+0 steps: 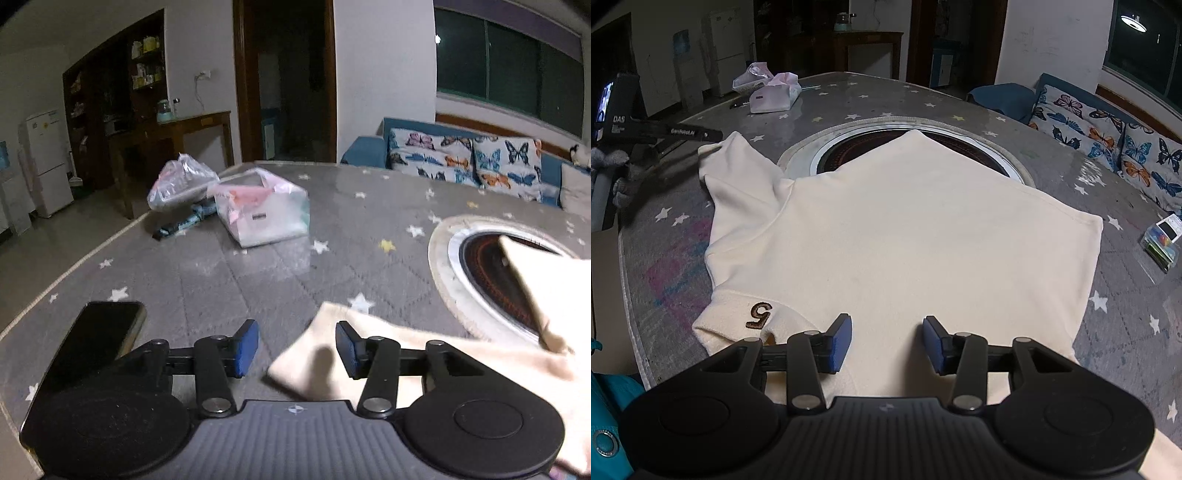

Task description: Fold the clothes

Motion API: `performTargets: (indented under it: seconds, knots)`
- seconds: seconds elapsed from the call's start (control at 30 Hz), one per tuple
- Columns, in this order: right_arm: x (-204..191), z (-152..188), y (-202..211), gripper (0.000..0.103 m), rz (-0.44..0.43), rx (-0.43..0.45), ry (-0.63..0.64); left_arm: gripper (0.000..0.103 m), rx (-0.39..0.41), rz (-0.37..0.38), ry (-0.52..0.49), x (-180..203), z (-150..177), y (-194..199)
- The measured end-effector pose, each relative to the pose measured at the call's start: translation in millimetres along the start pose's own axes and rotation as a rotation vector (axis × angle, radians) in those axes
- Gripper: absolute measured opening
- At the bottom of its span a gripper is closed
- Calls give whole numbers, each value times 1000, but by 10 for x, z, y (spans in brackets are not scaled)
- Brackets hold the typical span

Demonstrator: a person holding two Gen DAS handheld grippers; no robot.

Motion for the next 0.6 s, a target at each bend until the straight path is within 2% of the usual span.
performTargets:
  seconds: [0.03,0.07,0.1,0.13,0.17,0.23,0.37,0.53,0.6]
  knots:
    - [-1,0,0,43,0,0,0,48,-11,15,0,17,20,-18]
    - [-1,0,0,43,0,1,-1,35,-25,31,-2,38,43,-43]
    - [-1,-1,0,43,0,1,-3,28,-30,43,-8,60,60,-62]
    - [-1,-1,-1,43,0,2,-4,15,-23,44,-22,79,64,-68]
    - [0,0,0,43,0,2,-5,8,-15,39,-32,88,49,-69]
    - [2,-1,-2,43,0,2,-6,4,21,8,-38,69,-46,-57]
    - [1,0,1,44,2,1,-5,4,72,-44,-62,40,-206,-80]
    - [5,-9,-6,46,5,4,-6,5,39,-73,-103,63,-116,-224]
    - [-2,-16,0,46,7,2,0,9,27,-82,-96,46,-124,-222]
Point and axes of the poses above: each gripper's, at about its wrist camera, not at the fingertips, and y roughly against the way its jaws point, x to its right, z to its underside, the point moved 9 cm from there along -y, roughly the way its jaws point, and after that the axes turned 6 degrees about -z, right-handed, at the moved point
